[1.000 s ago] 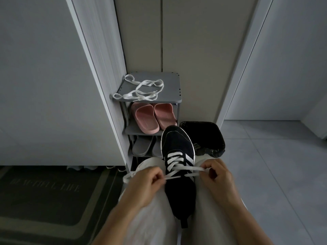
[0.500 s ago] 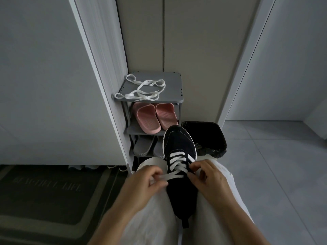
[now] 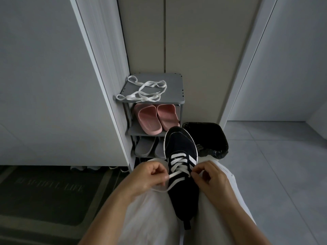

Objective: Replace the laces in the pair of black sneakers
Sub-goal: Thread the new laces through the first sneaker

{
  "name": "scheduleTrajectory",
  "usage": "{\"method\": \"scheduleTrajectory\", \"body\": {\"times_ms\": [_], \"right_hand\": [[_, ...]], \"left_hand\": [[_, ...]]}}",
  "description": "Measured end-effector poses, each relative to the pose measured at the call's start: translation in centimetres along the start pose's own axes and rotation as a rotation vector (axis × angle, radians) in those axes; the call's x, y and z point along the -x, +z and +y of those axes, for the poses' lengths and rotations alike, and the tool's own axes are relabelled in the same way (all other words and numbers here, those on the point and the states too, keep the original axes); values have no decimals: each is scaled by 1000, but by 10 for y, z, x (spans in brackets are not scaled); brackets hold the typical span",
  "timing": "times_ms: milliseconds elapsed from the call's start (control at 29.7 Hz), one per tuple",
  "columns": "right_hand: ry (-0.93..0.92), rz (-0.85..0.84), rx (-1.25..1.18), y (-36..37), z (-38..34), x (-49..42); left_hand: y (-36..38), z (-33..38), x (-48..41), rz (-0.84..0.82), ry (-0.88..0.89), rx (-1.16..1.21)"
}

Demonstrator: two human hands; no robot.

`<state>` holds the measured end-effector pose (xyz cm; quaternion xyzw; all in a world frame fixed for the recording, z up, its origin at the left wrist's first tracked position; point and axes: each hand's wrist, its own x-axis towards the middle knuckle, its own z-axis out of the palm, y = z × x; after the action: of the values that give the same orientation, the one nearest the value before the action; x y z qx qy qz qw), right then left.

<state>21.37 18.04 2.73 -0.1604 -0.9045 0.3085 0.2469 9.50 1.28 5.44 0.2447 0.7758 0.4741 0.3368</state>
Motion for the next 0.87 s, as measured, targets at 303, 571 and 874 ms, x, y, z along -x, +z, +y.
{"method": "scheduleTrajectory", "body": {"times_ms": [303, 571, 874], "right_hand": [[-70, -412, -392, 35, -47, 12], [159, -334, -787, 46, -61, 20], [195, -464, -1001, 26, -49, 18]], "left_hand": [[-6, 40, 22, -88, 184, 731], [-9, 48, 13, -21, 83, 1271], [-43, 33, 1, 17, 31, 1198]]}}
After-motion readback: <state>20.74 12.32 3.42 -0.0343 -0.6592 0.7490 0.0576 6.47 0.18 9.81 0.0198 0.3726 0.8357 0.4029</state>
